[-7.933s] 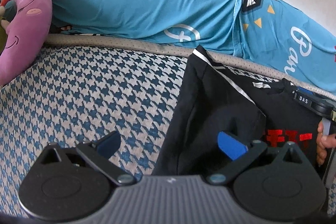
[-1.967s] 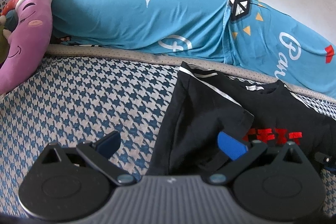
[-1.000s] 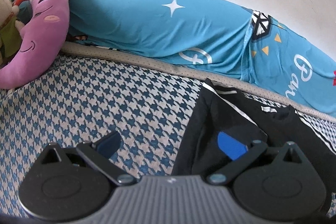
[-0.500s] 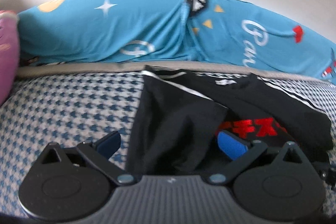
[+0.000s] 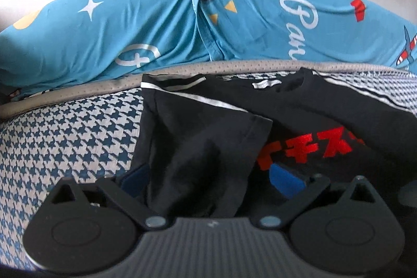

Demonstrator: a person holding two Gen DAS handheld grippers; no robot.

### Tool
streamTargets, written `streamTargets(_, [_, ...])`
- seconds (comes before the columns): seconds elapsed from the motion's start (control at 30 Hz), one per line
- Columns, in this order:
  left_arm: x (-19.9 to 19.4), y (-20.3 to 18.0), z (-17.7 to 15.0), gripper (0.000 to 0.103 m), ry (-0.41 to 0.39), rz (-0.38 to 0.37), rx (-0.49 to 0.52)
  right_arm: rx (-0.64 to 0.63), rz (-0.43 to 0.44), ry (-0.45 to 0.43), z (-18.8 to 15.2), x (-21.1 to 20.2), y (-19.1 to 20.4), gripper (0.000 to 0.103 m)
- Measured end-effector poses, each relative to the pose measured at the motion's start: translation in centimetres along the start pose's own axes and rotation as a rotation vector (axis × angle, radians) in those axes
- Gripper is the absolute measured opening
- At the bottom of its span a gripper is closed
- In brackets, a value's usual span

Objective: Fold clothes
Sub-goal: 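Lower the left gripper onto the T-shirt and close it while the right gripper holds the fold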

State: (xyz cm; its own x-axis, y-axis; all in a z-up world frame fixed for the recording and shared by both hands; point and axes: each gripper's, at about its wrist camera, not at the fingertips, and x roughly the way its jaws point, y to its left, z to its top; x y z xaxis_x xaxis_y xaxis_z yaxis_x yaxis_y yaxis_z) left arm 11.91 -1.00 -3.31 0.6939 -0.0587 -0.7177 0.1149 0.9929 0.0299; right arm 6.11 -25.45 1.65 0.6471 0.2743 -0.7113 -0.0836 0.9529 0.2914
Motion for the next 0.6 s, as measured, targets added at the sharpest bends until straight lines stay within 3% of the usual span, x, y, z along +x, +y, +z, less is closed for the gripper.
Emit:
streamTargets(0.13, [0.8,-0.7,-0.1,0.095,0.005,0.038,0.042,0.003,0.006,-0.004,0.2,0.1,0.0,0.024])
streamTargets(0.23, [1.1,-0.8,-0.1,0.083,0.011,0.058,0.053,0.000,0.010,-0.009,0.2,0.1,0.1,0.024])
streamTargets(0.3, [1.2,-0.7,-0.2,0.068,0.010,0.070,0.051,0.001,0.013,-0.009,0.2,0.3,0.2,0.024])
streamTargets(0.33, [1.2,-0.7,-0.2,0.066,0.010,0.076,0.051,0.003,0.014,-0.010,0.2,0.4,0.2,0.024])
streamTargets(0.47, [1.2,-0.6,-0.2,0.029,0.007,0.100,0.048,0.010,0.018,-0.011,0.3,0.7,0.1,0.024])
streamTargets(0.5, [1.2,-0.4,-0.2,0.024,0.006,0.105,0.043,0.011,0.020,-0.012,0.3,0.7,0.1,0.024])
streamTargets(0.6, [0.6,0.5,-0.1,0.019,-0.013,0.121,0.006,0.011,0.024,-0.017,0.3,0.8,0.1,0.024])
